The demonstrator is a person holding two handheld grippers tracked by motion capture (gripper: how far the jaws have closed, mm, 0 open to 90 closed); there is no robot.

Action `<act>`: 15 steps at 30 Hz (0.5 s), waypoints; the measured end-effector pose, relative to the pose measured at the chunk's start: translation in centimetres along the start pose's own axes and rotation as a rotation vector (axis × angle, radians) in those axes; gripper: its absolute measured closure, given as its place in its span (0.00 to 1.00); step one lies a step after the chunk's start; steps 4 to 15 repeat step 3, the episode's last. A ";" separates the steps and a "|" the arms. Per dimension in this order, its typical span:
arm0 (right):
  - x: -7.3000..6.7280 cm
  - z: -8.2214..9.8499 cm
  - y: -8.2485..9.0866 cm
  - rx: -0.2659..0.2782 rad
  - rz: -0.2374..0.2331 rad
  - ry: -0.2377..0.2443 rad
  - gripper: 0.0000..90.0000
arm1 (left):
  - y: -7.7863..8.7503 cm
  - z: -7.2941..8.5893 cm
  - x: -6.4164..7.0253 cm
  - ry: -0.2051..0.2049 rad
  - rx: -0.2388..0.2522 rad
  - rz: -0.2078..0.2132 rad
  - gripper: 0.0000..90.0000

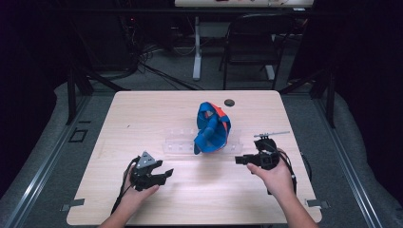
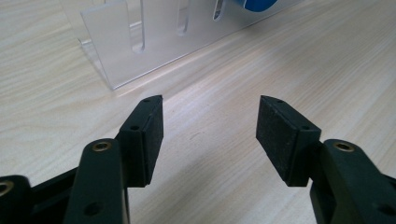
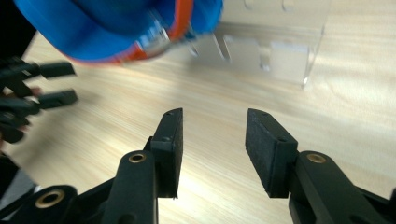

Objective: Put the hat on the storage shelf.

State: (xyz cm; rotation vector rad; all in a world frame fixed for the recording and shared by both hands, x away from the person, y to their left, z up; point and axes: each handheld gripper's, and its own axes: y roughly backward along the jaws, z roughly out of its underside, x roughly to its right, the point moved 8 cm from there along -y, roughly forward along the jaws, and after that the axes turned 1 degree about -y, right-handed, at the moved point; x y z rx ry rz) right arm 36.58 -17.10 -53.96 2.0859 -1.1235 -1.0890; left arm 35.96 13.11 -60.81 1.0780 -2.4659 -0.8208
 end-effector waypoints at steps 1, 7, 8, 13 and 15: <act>0.2 0.6 -0.2 0.009 0.008 0.010 0.63 | 0.0 0.0 0.0 -0.008 0.001 -0.008 0.46; 0.7 1.8 -0.5 0.040 0.019 0.007 0.63 | -0.2 -0.2 0.3 0.001 0.022 0.002 0.46; 0.7 1.8 -0.5 0.040 0.019 0.007 0.63 | -0.2 -0.2 0.3 0.001 0.022 0.002 0.46; 0.7 1.8 -0.5 0.040 0.019 0.007 0.63 | -0.2 -0.2 0.3 0.001 0.022 0.002 0.46; 0.7 1.8 -0.5 0.040 0.019 0.007 0.63 | -0.2 -0.2 0.3 0.001 0.022 0.002 0.46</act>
